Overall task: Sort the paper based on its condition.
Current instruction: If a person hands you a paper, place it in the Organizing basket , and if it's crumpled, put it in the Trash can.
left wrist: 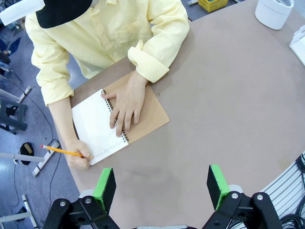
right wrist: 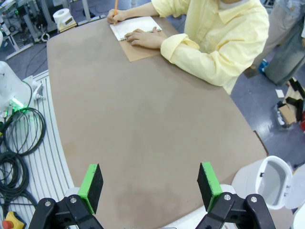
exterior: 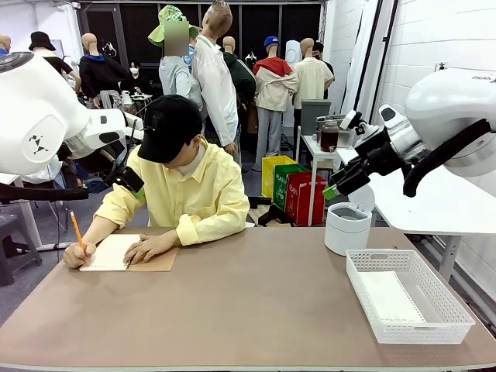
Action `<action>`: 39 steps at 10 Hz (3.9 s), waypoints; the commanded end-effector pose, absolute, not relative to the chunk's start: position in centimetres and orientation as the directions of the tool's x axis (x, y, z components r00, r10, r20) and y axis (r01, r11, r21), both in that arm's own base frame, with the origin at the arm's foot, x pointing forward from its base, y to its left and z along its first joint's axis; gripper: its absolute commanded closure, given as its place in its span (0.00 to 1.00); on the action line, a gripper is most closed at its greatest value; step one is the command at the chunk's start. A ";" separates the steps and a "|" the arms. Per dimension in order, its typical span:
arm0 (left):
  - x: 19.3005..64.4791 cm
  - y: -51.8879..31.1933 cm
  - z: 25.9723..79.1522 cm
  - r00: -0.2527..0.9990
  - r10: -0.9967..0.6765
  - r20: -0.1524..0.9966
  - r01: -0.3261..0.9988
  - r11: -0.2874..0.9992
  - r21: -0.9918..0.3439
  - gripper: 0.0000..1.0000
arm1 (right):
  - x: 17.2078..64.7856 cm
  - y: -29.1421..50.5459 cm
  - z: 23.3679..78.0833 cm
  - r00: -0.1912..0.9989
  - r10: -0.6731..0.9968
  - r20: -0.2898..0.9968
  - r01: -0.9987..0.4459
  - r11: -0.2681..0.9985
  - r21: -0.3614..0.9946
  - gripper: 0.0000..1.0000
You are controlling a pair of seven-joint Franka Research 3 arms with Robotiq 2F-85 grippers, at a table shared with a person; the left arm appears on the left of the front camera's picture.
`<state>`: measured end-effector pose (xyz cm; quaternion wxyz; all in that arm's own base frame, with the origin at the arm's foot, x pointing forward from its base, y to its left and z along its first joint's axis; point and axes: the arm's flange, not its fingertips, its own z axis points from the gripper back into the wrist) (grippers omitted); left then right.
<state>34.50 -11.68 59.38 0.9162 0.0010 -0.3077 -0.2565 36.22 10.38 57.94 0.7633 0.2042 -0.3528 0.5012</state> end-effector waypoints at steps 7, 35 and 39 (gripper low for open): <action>34.4 -11.6 59.4 0.683 -0.471 0.559 0.471 0.868 0.156 0.00 | 36.2 10.5 57.9 0.243 0.611 0.753 -0.912 0.408 -0.036 0.00; 34.4 -11.6 59.4 0.683 -0.471 0.559 0.471 0.868 0.156 0.00 | 36.2 10.5 57.9 0.243 0.611 0.753 -0.912 0.408 -0.036 0.00; 34.4 -11.6 59.4 0.683 -0.471 0.559 0.471 0.868 0.156 0.00 | 36.2 10.5 57.9 0.243 0.611 0.753 -0.912 0.408 -0.036 0.00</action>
